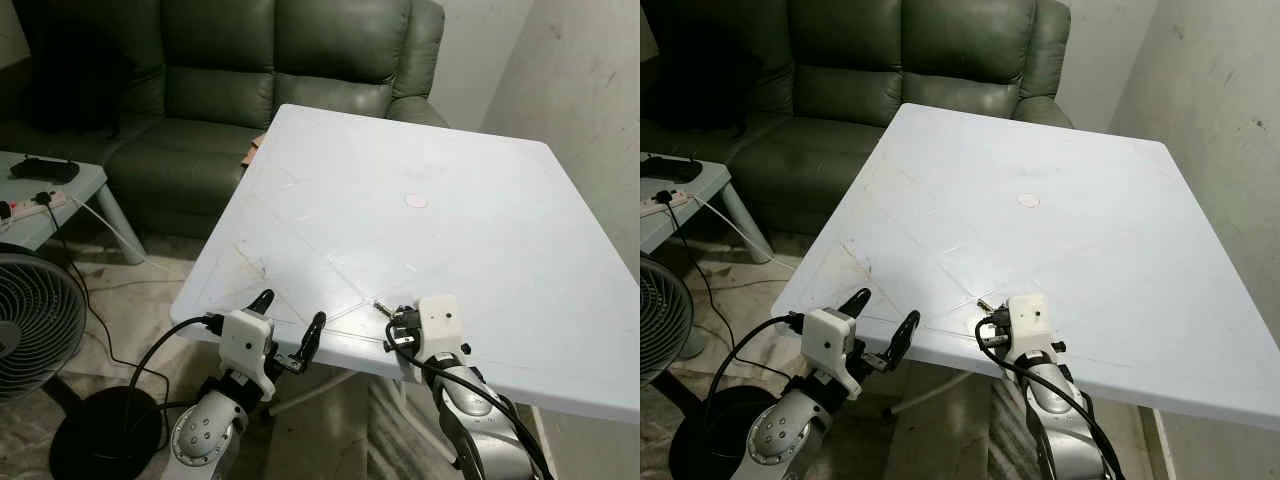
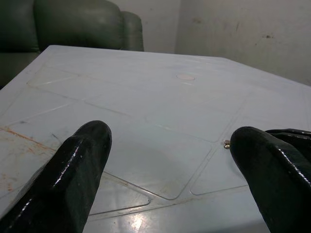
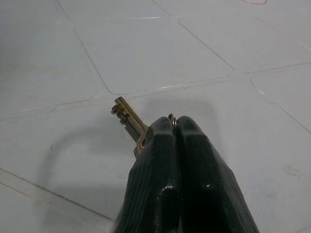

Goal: Hang keys on a hook

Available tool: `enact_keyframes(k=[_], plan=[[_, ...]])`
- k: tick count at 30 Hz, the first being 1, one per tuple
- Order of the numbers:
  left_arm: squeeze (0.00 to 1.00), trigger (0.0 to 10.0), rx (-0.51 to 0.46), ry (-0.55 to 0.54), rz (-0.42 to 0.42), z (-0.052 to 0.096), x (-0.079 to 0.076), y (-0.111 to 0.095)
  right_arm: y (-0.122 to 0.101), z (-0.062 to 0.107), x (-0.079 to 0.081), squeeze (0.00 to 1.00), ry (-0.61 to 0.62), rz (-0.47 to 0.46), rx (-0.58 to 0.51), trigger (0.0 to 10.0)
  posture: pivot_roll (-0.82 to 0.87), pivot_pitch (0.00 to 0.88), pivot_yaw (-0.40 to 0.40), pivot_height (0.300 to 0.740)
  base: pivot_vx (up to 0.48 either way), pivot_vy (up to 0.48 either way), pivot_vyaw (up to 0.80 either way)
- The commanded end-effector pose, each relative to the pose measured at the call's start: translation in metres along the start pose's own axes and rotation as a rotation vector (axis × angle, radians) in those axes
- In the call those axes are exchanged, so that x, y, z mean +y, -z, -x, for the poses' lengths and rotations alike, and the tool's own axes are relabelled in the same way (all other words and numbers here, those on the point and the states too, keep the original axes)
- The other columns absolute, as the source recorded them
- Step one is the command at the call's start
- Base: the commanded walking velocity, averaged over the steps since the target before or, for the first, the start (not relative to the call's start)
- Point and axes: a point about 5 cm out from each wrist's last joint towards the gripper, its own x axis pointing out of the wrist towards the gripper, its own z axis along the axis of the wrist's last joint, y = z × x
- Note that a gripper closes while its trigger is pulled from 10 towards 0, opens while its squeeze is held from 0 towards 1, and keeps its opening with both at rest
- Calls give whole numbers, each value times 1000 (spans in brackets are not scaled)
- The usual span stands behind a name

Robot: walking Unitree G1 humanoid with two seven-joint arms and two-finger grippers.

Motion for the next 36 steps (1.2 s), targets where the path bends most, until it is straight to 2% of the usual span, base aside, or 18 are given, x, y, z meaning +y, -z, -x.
enact_keyframes(k=[1, 2, 3, 8, 12, 13, 14, 15, 20, 22, 23, 24, 25, 26, 28, 31, 33, 36], plan=[[0, 10000, -10, 2, -5, -2, 0, -4, -4, 1, -2, 0, 2, -1, -23, 1020, -11, 0, -59, 740, 0, 0, 0], [0, 10000, -10, 2, -4, -2, -1, -4, -4, 1, -2, 0, 3, -2, -24, 863, -11, 0, -59, 740, 0, 0, 0], [0, 10000, -10, 2, -4, -2, -1, -3, -4, 2, -2, 0, 5, -5, -28, 0, -10, 0, -58, 740, 0, 0, 0], [0, 10000, -11, 2, -5, -2, -1, -3, -10, 2, -3, 0, 3, -13, -77, 0, -11, 0, -59, 740, 0, 0, 0], [0, 10000, -18, -16, 5, -3, 2, -5, -25, 7, -6, 0, -12, -58, -209, 0, -7, 0, -59, 740, 0, 0, 0], [0, 10000, -27, -37, 17, -3, 6, -8, -36, 10, -10, 0, -35, -101, -299, 0, -6, 0, -58, 740, 0, 0, 0], [0, 10000, -27, -37, 17, -3, 6, -8, -36, 10, -10, 0, -35, -101, -299, 0, -6, 0, -58, 740, 0, 0, 0], [0, 10000, -38, -61, 30, -4, 11, -10, -44, 14, -13, 0, -49, -104, -372, 0, -5, 0, -57, 740, 0, 0, 0], [0, 10000, -74, -124, 34, -6, 31, -21, -56, 21, -20, 0, -48, -113, -472, 0, -4, 0, -54, 740, 0, 0, 0], [0, 10000, -92, -161, 32, -7, 42, -26, -57, 24, -24, 0, -42, -129, -492, 1255, -2, 0, -53, 740, 0, 0, 0], [0, 10000, -98, -171, 29, -7, 46, -28, -56, 24, -26, 0, -37, -138, -487, 588, -4, 0, -52, 740, 0, 0, 0], [0, 10000, -102, -179, 20, -7, 50, -30, -55, 24, -28, 0, -20, -138, -475, 3765, -4, 0, -52, 740, 0, 0, 0], [0, 10000, -107, -189, 12, -8, 55, -32, -55, 23, -31, 0, -1, -131, -465, 5373, -4, 0, -52, 740, 0, 0, 0], [0, 10000, -115, -204, 5, -8, 60, -35, -54, 22, -35, 0, 19, -129, -454, 10000, -3, 0, -51, 740, 0, 0, 0], [0, 10000, -123, -217, 5, -8, 66, -37, -55, 23, -37, 0, 25, -145, -463, 10000, -4, 0, -50, 740, 0, 0, 0], [0, 10000, -134, -241, -26, -9, 80, -43, -63, 24, -53, 0, 123, -10, -500, 10000, -4, 0, -48, 740, 0, 0, 0], [0, 10000, -139, -244, -24, -10, 84, -46, -67, 24, -53, 0, 87, 77, -515, 10000, -4, 0, -48, 740, 0, 0, 0], [0, 10000, -148, -252, -22, -11, 90, -49, -74, 24, -59, 0, 69, 118, -517, 10000, -11, 0, -42, 740, 0, 0, 0]])
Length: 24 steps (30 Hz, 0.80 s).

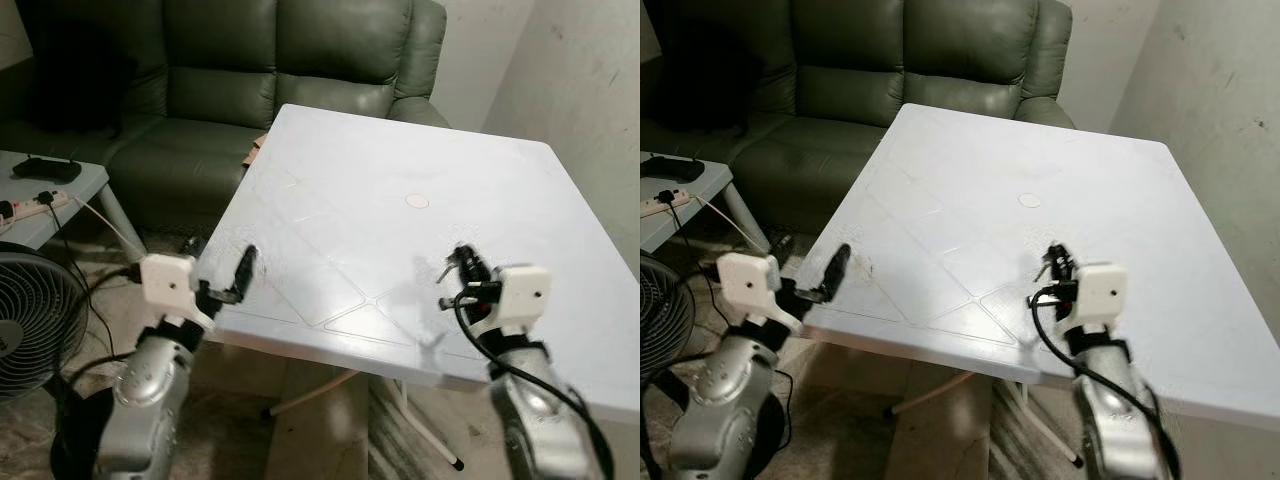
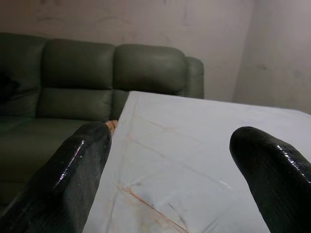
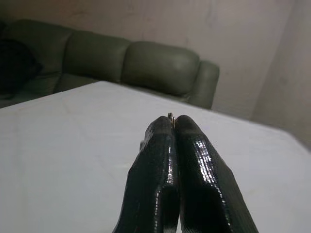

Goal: Hang keys on a hook

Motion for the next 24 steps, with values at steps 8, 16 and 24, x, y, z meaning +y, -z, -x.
enact_keyframes(k=[8, 16, 24], plan=[[0, 10000, -9, -55, 26, -5, 8, -2, -4, 2, -8, 0, 63, -174, -33, 10000, -14, 0, -45, 740, 0, 0, 0], [0, 10000, 6, -167, -20, -1, 28, 4, 13, 6, -4, 0, 93, -156, 52, 10000, -14, 0, -39, 740, 0, 0, 0], [0, 10000, 5, -211, -17, -10, 40, 1, 17, -2, -4, 0, 102, -150, 81, 10000, -17, 0, -32, 740, 0, 0, -463]])
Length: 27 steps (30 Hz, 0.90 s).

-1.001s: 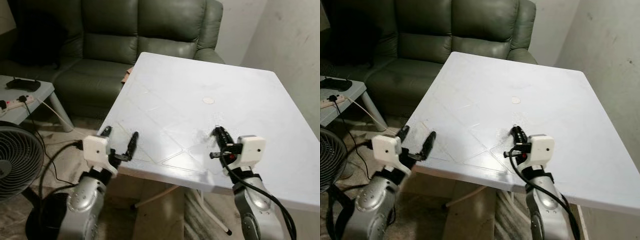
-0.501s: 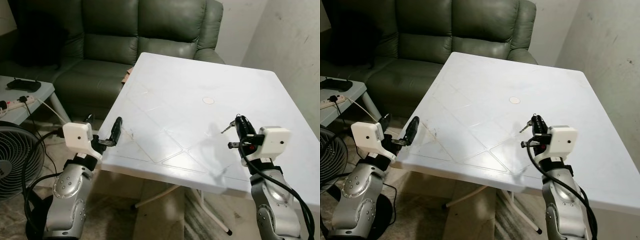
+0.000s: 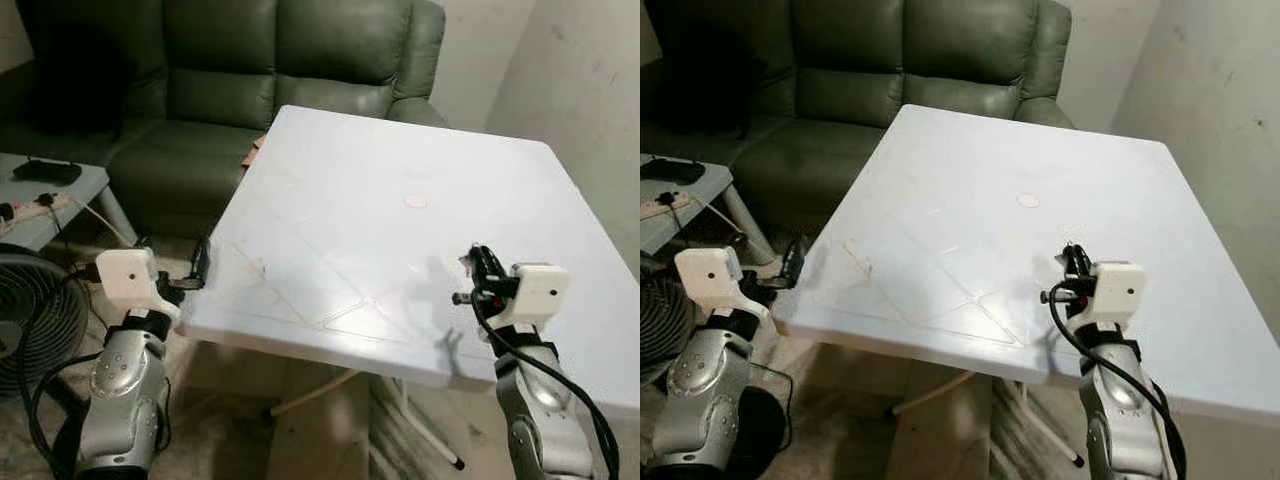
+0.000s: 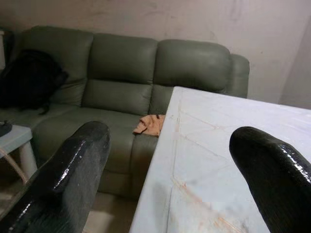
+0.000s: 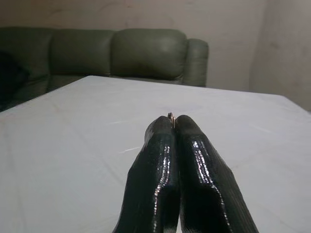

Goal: Hang keys on a hook

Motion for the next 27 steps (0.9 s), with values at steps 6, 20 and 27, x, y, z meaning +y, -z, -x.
enact_keyframes(k=[6, 20, 27], plan=[[0, 10000, -16, -23, 47, -15, 5, -6, 1, -6, 1, 0, 11, 22, 15, 10000, -19, 0, -29, 740, 0, 0, -782], [0, 10000, -7, -24, 47, -21, 3, -5, 4, -6, 5, 0, 10, 31, 22, 10000, -27, 0, -22, 740, 0, 124, -784], [0, 10000, -8, -21, 47, -23, 4, -5, 6, -6, 5, 0, 12, 39, 28, 10000, -29, 0, -23, 740, 0, 0, -786]])
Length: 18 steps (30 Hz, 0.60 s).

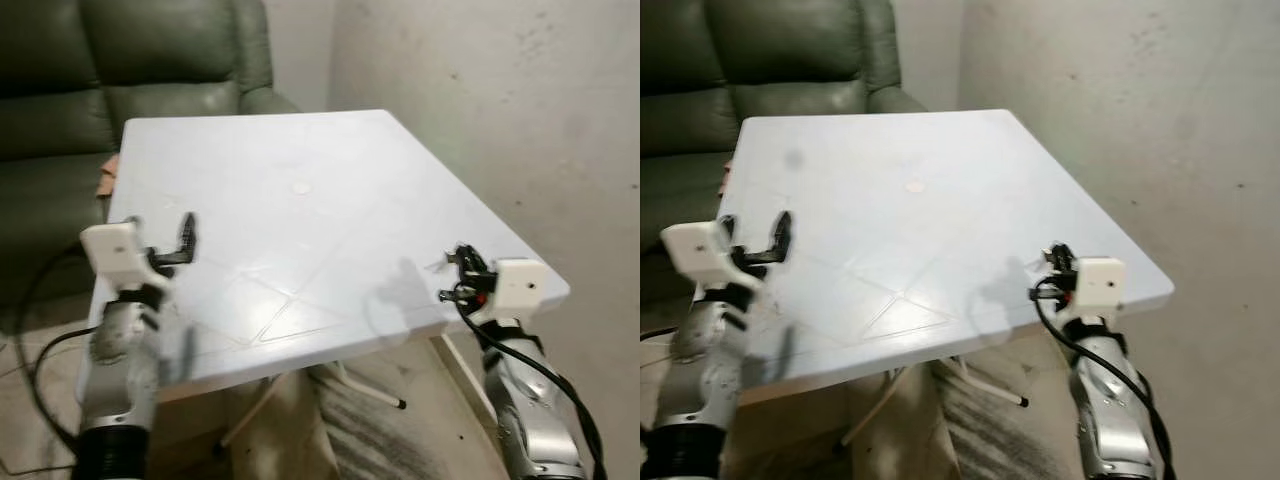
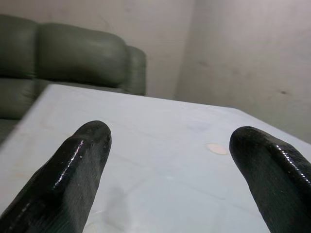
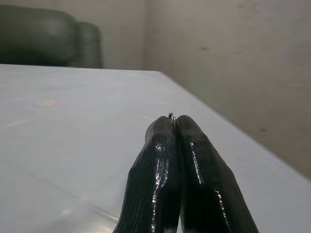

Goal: Hang keys on a hook

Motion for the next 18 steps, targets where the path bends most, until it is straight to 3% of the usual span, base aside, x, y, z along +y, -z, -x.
enact_keyframes(k=[1, 18], plan=[[0, 10000, -1, -7, -15, -2, 3, -2, -4, -3, 2, 0, -1, 0, -15, 10000, -29, 0, -23, 740, 0, 0, -781], [0, 10000, -6, 15, -39, -4, 1, -3, -4, -4, 1, 0, -5, 19, -12, 10000, -30, 0, -21, 740, 0, 0, -786]])
